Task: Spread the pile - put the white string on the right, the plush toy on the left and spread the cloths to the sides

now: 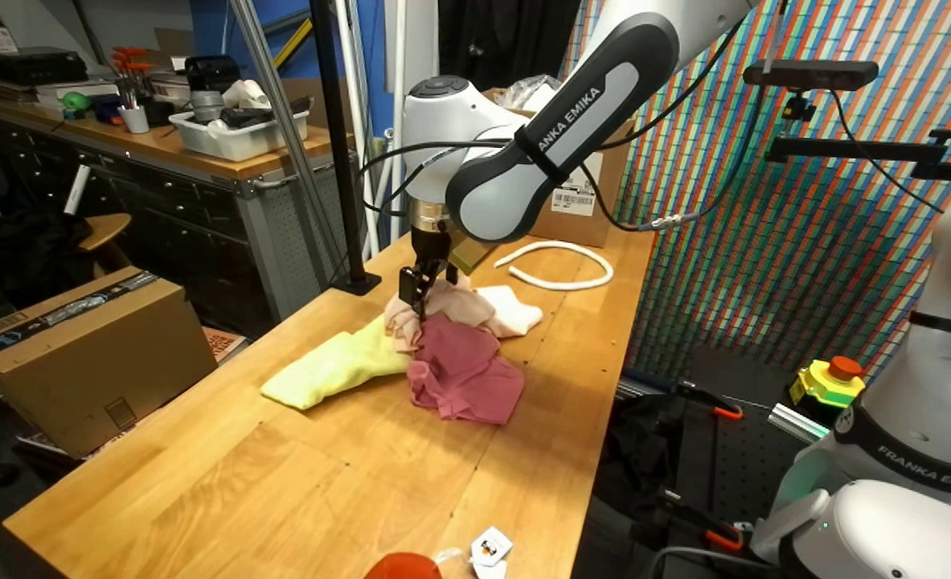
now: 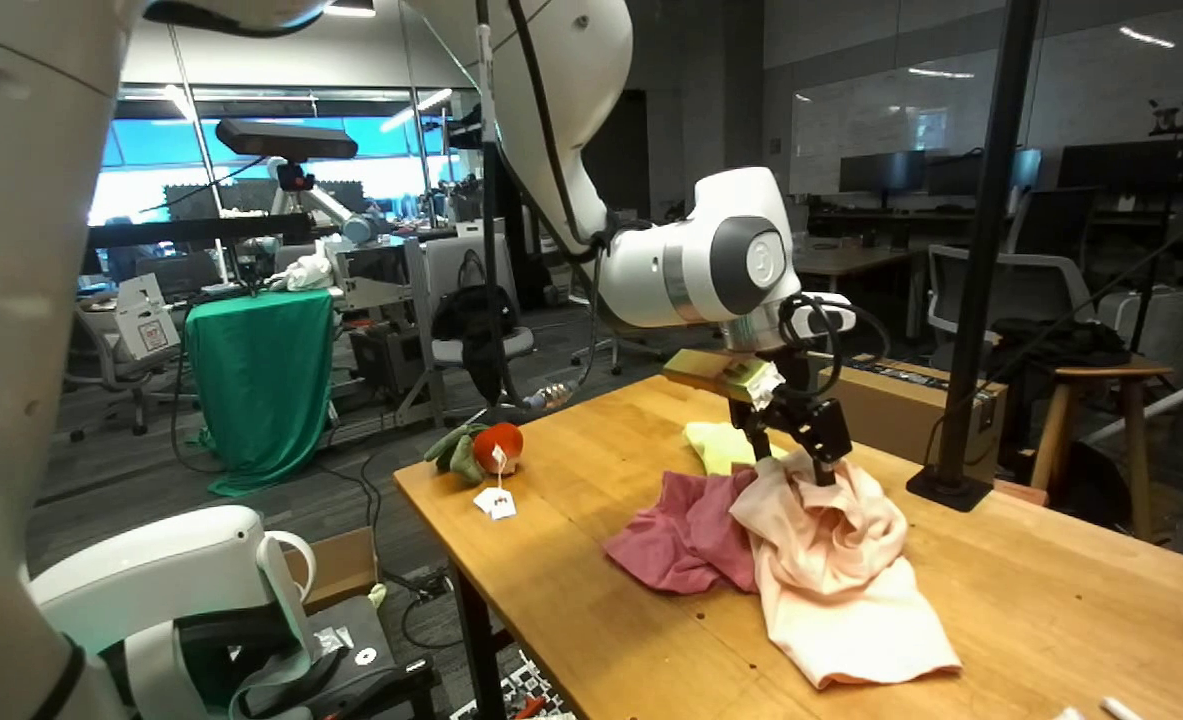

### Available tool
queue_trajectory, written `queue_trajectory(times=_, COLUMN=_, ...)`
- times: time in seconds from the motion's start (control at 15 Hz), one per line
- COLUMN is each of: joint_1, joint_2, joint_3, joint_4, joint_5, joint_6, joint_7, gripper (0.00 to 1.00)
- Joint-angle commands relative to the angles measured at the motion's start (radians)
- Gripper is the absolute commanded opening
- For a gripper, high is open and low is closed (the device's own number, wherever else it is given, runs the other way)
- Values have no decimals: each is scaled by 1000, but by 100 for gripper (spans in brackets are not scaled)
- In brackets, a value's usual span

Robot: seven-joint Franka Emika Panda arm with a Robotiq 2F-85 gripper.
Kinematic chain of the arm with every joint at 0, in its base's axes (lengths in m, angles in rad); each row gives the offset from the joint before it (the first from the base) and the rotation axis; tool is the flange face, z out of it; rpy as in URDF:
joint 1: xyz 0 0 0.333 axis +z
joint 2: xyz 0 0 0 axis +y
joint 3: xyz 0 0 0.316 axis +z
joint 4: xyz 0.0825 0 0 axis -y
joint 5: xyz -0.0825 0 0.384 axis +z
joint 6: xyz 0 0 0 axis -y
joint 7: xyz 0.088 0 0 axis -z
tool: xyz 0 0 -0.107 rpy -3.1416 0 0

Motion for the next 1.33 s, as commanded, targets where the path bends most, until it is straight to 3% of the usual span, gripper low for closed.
queue_trajectory(times=0.0, joint_1=12, joint_2=34, joint_3=-18, joint_4=44, joint_5=14, joint_6=6, joint_7=-29, gripper=100)
queue_trajectory(times=0.6, joint_1=27, joint_2=72, joint_3=-42, joint_4=81, joint_5=2, joint_6=22, joint_7=-1, gripper=100)
queue_trajectory(times=0.67, joint_1=27, joint_2=74, joint_3=-45, joint_4=83, joint_5=3, joint_6=23, joint_7=2, gripper=92)
queue_trajectory(times=0.73, joint_1=28, joint_2=77, joint_3=-47, joint_4=86, joint_5=3, joint_6=23, joint_7=3, gripper=74)
queue_trajectory(times=1.27, joint_1=41, joint_2=66, joint_3=-72, joint_4=73, joint_5=-3, joint_6=55, joint_7=29, gripper=11)
